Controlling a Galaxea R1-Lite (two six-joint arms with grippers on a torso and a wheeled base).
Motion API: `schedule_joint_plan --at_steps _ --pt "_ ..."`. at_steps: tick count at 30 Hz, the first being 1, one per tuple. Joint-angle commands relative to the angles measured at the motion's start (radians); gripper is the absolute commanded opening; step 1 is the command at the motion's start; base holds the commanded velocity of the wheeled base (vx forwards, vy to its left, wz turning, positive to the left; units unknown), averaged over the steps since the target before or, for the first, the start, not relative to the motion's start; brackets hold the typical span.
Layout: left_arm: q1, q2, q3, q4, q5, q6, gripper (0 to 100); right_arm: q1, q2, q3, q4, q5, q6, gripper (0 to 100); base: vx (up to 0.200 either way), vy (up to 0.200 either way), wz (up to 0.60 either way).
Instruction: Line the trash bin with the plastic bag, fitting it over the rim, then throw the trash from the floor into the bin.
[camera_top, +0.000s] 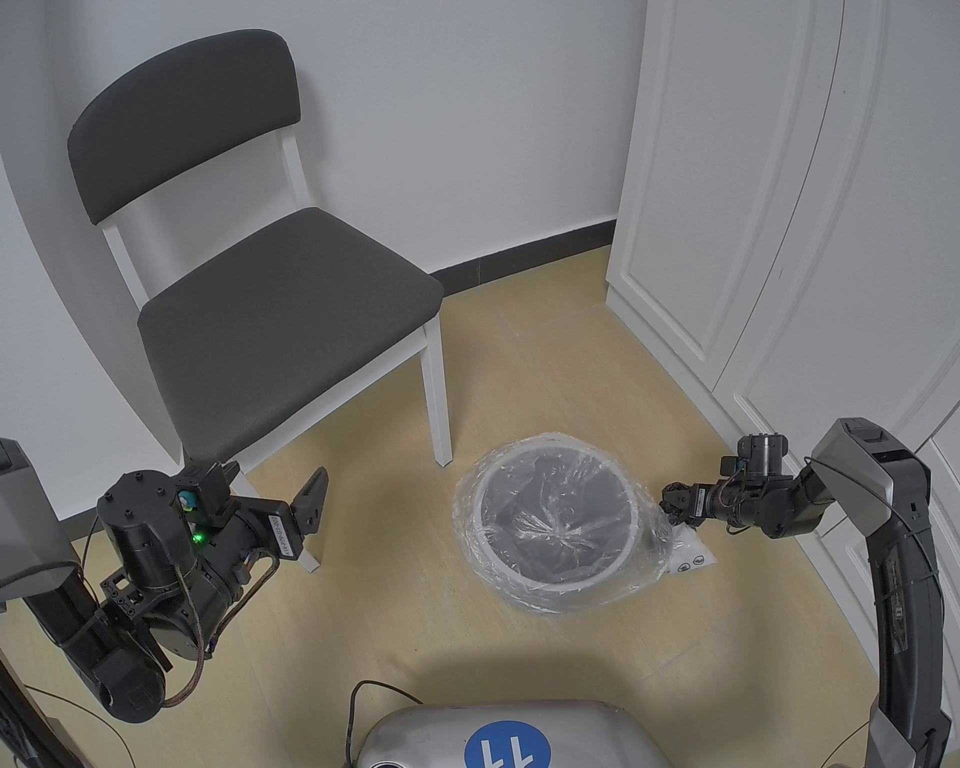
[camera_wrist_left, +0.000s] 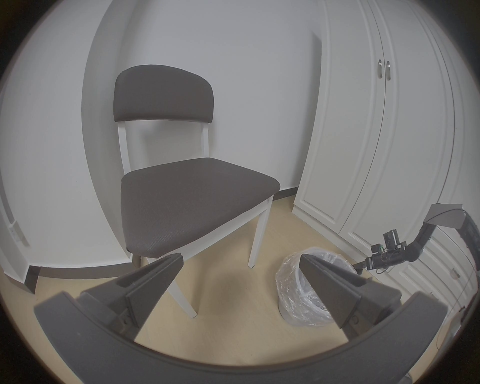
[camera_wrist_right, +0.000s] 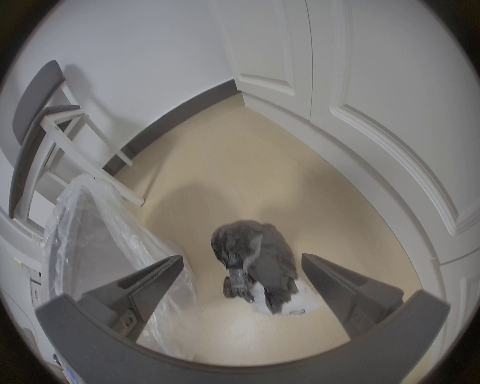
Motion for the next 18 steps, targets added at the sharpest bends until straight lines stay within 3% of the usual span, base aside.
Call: schedule_joint_plan --at_steps 1,8,14,18 --pt "-0.003 0.007 0.003 0.000 0.001 0.000 100 0.006 0.053 -0.024 -0.020 0.001 0.008 100 0.000 0.000 0.00" --pt "-0.009 0.017 0.004 0.000 0.002 0.000 100 0.028 0.088 -0.082 -0.022 -0.009 0.062 100 0.000 0.000 0.00" --pt "-0.011 0.018 0.006 0.000 0.002 -0.001 100 0.037 0.136 -0.151 -0.051 -0.077 0.097 100 0.000 0.000 0.00" --pt "-0.017 0.020 0.007 0.000 0.002 -0.001 100 0.037 0.151 -0.177 -0.066 -0.083 0.111 100 0.000 0.000 0.00"
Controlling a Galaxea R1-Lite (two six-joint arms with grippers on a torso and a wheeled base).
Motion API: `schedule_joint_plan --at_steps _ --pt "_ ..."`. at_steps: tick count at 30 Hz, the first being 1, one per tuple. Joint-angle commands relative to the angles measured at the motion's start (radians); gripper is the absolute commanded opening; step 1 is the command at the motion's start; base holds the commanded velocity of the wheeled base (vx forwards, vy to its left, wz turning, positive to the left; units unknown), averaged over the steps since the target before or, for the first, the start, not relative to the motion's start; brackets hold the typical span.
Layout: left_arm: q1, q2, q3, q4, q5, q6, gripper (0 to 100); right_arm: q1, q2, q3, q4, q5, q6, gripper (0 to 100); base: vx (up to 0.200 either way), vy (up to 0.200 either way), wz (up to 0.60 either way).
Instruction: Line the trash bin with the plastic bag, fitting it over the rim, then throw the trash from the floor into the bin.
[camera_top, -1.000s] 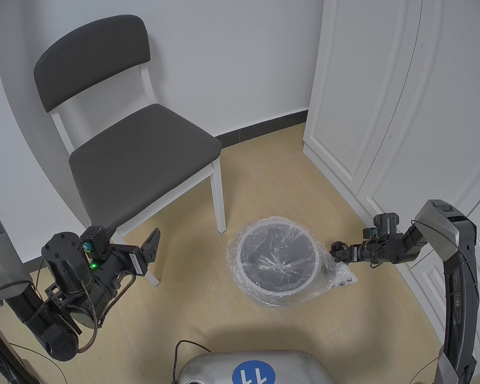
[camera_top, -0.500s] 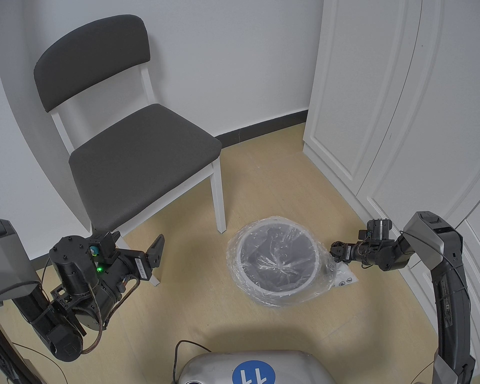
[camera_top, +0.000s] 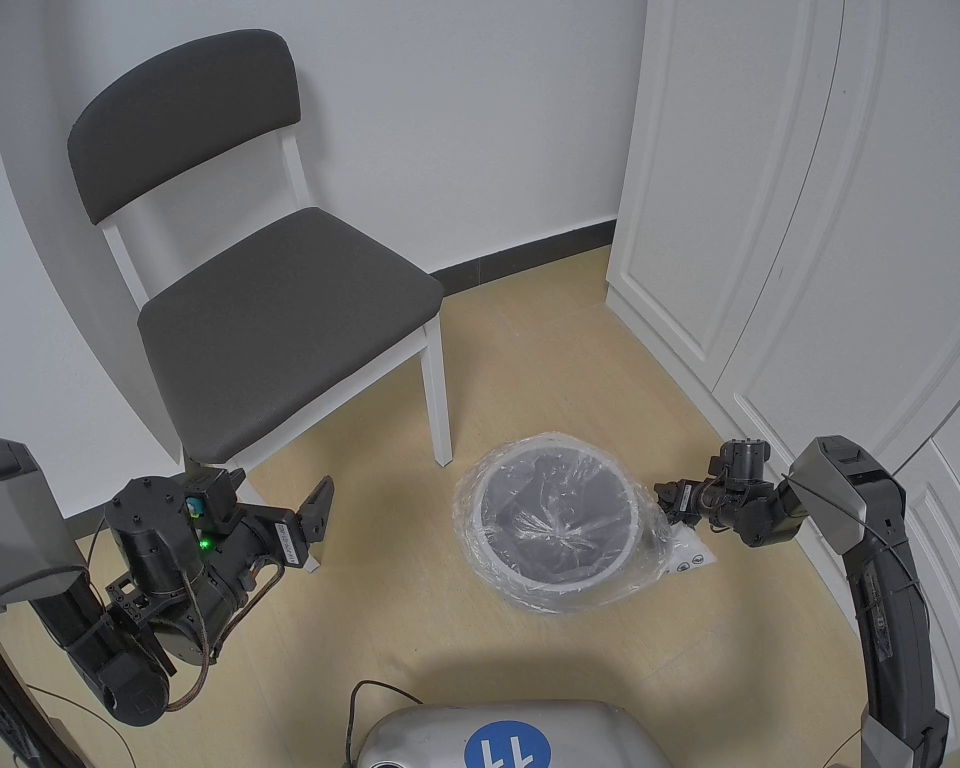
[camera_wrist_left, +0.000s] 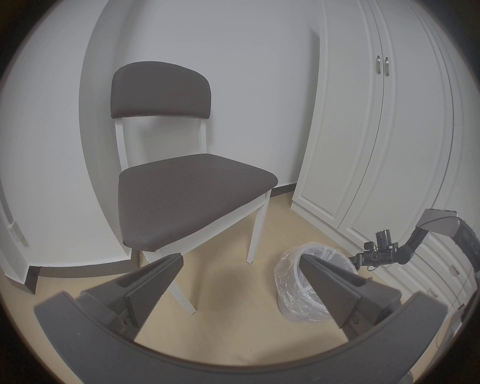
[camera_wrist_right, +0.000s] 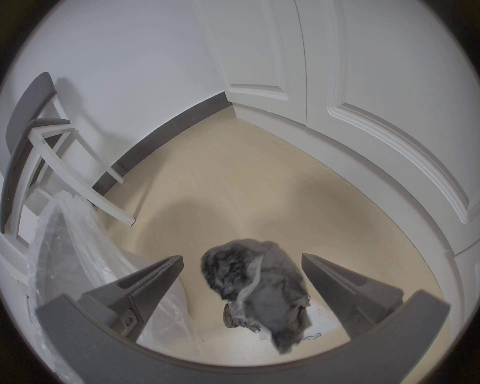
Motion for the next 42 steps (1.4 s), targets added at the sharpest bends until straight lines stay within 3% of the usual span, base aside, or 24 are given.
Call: schedule_joint_plan --at_steps 1,10,16,39,40,42 --pt "-0.006 0.006 0.000 0.000 0.001 0.001 100 0.003 0.035 -0.035 -0.004 -0.002 0.016 100 0.000 0.000 0.00" --pt "-0.009 0.012 0.002 0.000 0.005 0.001 100 0.003 0.040 -0.052 0.026 -0.018 0.027 100 0.000 0.000 0.00" --pt "-0.012 0.010 0.002 0.000 0.007 0.001 100 0.003 0.052 -0.103 0.125 -0.061 0.027 100 0.000 0.000 0.00" --pt "-0.055 -0.028 0.000 -0.003 0.044 0.010 100 0.000 0.060 -0.113 0.115 -0.062 0.028 100 0.000 0.000 0.00" --pt "-0.055 -0.028 0.000 -0.003 0.044 0.011 100 0.000 0.060 -0.113 0.115 -0.062 0.028 0 0.000 0.000 0.00" --pt "-0.056 -0.026 -0.001 -0.003 0.044 0.011 100 -0.001 0.060 -0.113 0.108 -0.062 0.027 0 0.000 0.000 0.00"
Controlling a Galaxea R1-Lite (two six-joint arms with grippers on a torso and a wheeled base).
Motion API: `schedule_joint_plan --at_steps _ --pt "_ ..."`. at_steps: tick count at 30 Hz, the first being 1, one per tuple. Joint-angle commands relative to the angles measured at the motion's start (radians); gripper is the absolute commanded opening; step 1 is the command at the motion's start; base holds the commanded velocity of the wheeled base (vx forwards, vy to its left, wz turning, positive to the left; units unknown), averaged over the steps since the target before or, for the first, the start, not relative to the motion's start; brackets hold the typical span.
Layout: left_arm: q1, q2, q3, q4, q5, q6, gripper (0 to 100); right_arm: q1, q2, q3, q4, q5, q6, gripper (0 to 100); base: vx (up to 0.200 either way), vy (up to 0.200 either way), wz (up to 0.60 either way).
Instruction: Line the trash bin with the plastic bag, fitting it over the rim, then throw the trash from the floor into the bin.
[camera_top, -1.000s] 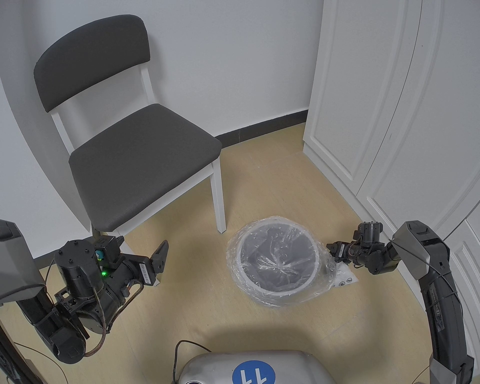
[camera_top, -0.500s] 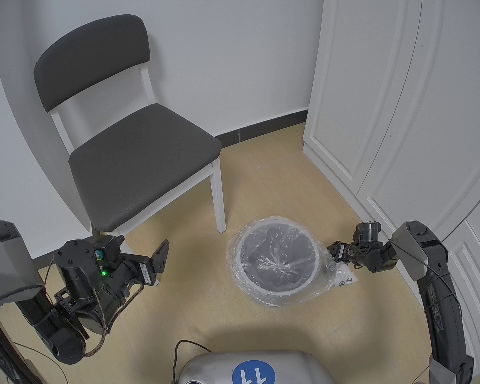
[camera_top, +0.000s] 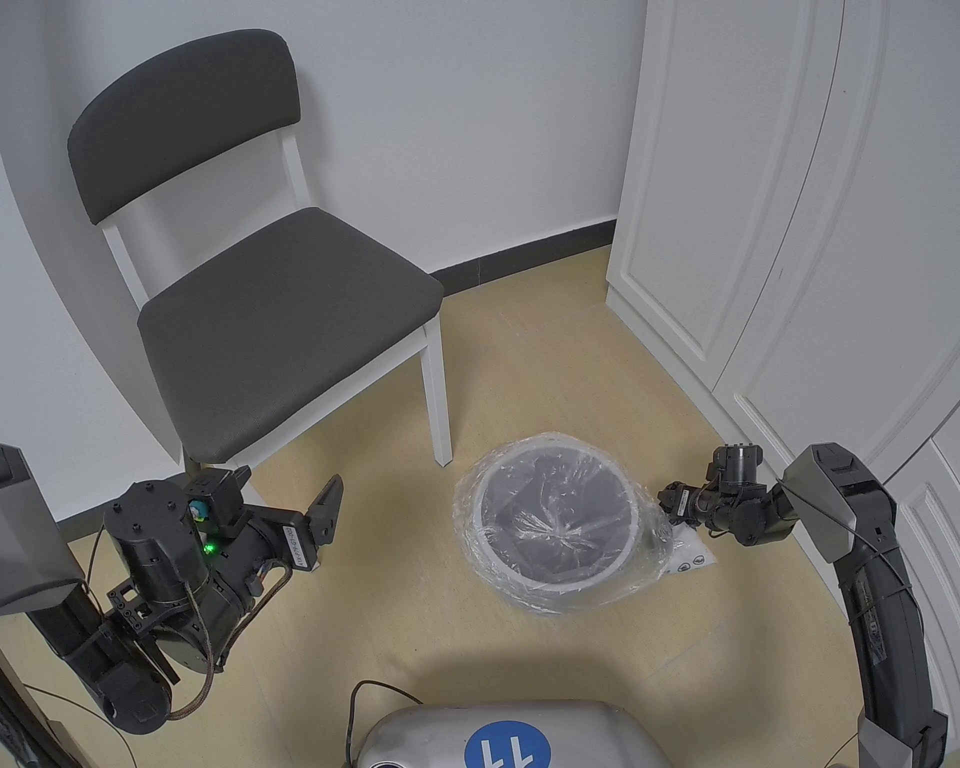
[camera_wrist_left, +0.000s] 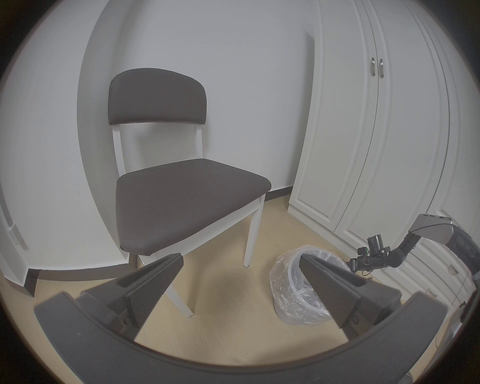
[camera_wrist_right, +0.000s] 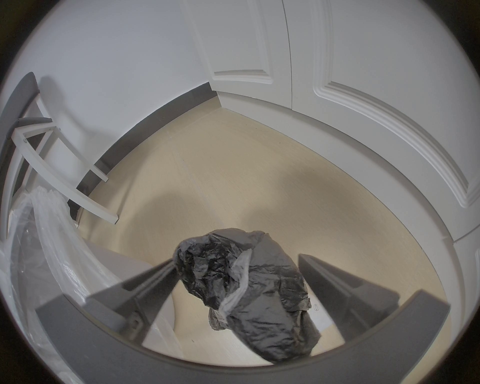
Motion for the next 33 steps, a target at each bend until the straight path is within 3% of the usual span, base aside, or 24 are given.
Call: schedule_joint_plan --at_steps 1,15,18,26,30,33 --pt "-0.010 -0.005 -0.002 0.000 0.000 0.000 100 -0.002 -0.001 0.002 -0.009 0.001 0.000 0 0.000 0.000 0.00" --pt "-0.025 -0.012 0.000 0.000 0.002 0.000 100 -0.015 -0.032 0.083 -0.167 -0.001 0.020 0 0.000 0.000 0.00" --pt "-0.026 -0.028 0.000 0.000 0.002 0.003 100 -0.035 -0.245 0.234 -0.166 0.011 0.037 0 0.000 0.000 0.00" --pt "-0.051 -0.051 0.001 0.000 0.002 0.003 100 -0.031 -0.623 0.427 -0.132 0.011 0.072 0 0.000 0.000 0.00" --pt "-0.057 -0.044 -0.002 0.000 0.003 0.004 100 0.018 -0.796 0.524 -0.137 0.013 0.138 0 0.000 0.000 0.00" --pt "-0.065 -0.041 -0.010 0.000 0.032 0.004 100 0.100 -0.905 0.614 -0.144 0.010 0.164 0 0.000 0.000 0.00"
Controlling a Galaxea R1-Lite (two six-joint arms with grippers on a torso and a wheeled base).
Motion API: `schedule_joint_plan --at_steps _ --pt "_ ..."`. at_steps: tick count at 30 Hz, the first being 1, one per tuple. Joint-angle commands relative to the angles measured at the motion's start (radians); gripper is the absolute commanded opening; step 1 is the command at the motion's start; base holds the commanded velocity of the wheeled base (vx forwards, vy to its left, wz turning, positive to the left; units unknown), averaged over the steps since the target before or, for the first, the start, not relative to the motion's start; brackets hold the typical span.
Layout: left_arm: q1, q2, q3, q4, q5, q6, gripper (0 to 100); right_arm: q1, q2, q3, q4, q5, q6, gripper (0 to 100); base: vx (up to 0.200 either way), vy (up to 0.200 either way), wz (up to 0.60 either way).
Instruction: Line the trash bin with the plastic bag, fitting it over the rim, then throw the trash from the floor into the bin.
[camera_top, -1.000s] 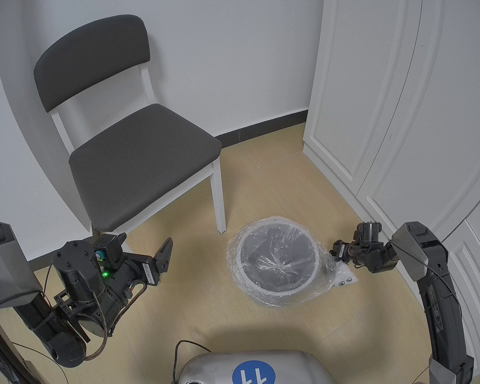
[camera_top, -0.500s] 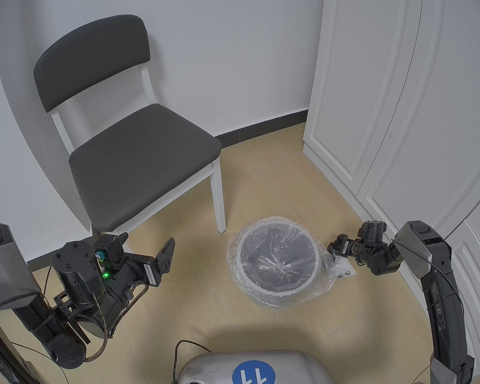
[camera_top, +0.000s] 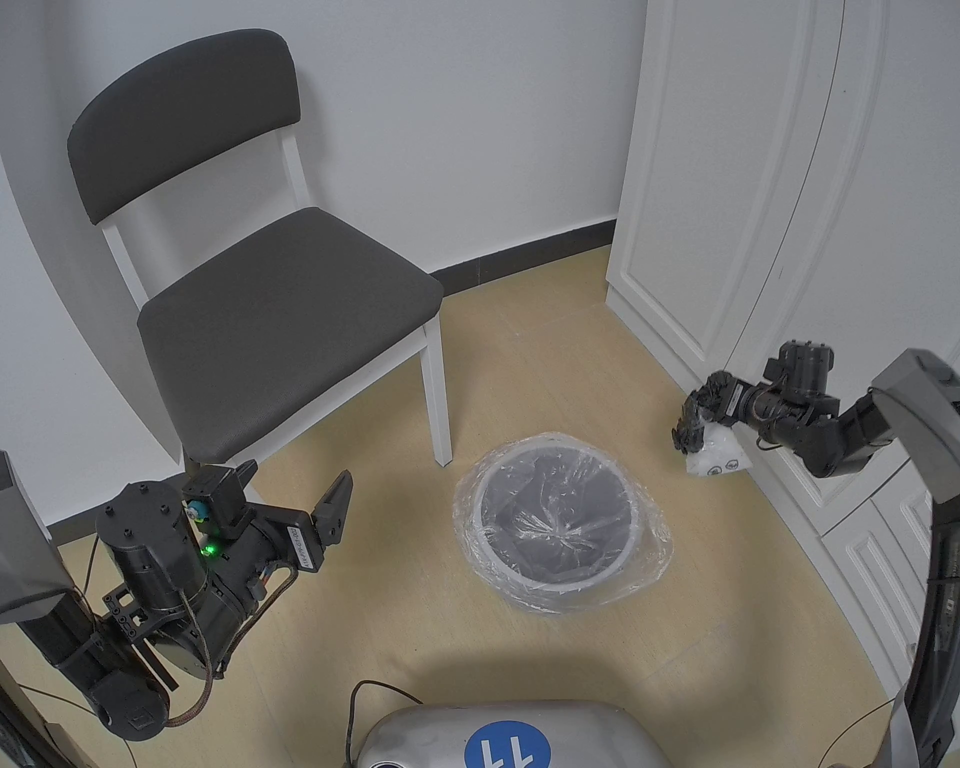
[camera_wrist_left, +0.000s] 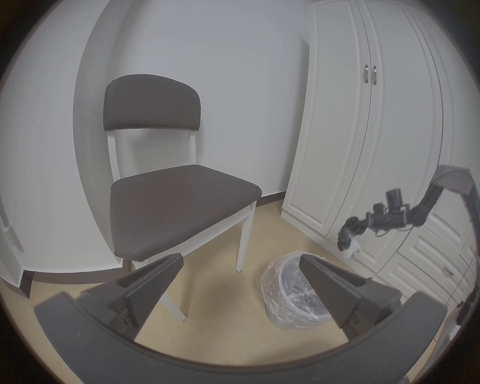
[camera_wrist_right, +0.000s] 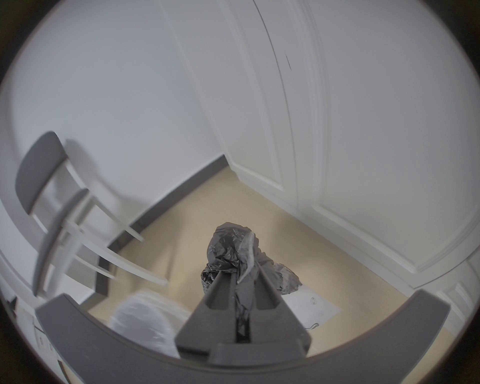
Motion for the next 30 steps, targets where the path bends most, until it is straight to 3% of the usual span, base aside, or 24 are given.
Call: schedule_joint_plan --at_steps 1,8,14,24,30 --pt "-0.028 -0.006 -0.011 -0.001 0.033 0.000 100 0.129 -0.373 0.222 0.000 -0.001 0.077 0 0.000 0.000 0.00" --pt "-0.042 -0.010 -0.011 -0.001 0.042 0.008 100 0.285 -0.424 0.282 0.001 -0.008 0.175 0 0.000 0.000 0.00" --pt "-0.042 -0.003 -0.008 -0.001 0.045 0.016 100 0.370 -0.386 0.336 -0.002 -0.008 0.164 0 0.000 0.000 0.00" --pt "-0.042 -0.012 -0.002 -0.001 0.045 0.017 100 0.397 -0.252 0.344 -0.101 -0.010 0.164 0 0.000 0.000 0.00" --pt "-0.046 -0.004 0.000 -0.001 0.045 0.019 100 0.440 -0.057 0.373 -0.344 -0.013 0.163 0 0.000 0.000 0.00"
